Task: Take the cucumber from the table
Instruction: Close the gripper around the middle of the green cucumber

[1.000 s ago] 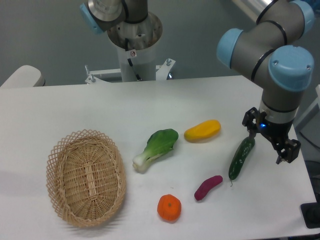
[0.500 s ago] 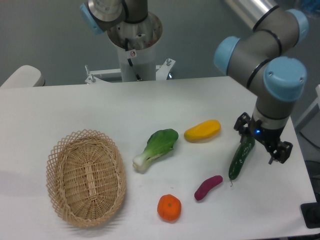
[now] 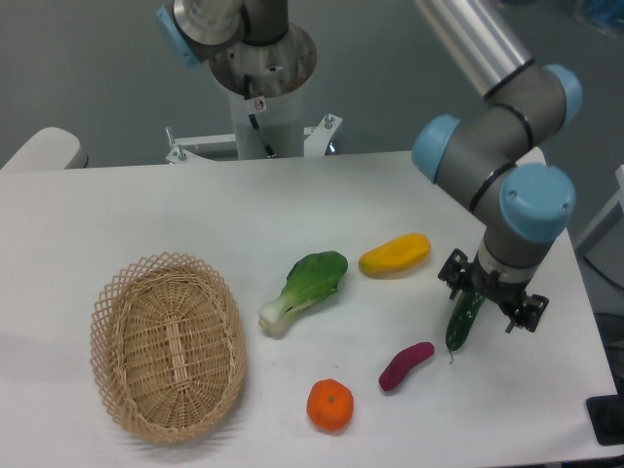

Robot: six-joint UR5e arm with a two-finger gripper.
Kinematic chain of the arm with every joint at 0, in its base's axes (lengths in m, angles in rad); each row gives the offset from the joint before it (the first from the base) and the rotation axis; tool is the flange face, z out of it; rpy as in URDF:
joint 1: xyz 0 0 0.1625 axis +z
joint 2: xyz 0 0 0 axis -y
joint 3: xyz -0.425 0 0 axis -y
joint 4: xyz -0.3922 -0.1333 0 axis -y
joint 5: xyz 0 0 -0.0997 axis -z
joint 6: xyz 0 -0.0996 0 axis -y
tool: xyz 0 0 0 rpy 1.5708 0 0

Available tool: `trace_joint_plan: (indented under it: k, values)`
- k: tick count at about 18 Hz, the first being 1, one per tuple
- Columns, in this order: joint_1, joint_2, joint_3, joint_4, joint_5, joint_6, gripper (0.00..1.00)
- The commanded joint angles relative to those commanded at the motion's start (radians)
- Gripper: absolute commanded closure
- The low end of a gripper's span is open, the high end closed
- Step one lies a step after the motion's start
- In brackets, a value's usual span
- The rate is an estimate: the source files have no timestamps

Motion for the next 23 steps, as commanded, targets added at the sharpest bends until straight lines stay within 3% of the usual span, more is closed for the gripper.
trace_joint_plan:
  k: [3,8,17,21,22,23]
  values:
    - [0.006,0.0,-0.04,0.057,0.002,-0.003,0.0]
    - [0.028,0.009,-0.118,0.094,0.0,0.005,0.0]
    - [0.028,0.0,-0.131,0.129,0.0,0.001,0.0]
    - [0.029,-0.003,-0.141,0.184,0.0,0.012,0.0]
    - [0.029,-0.005,-0.143,0.189,0.0,0.012,0.01]
    - [0.029,-0.005,-0.144,0.19,0.0,0.012,0.08]
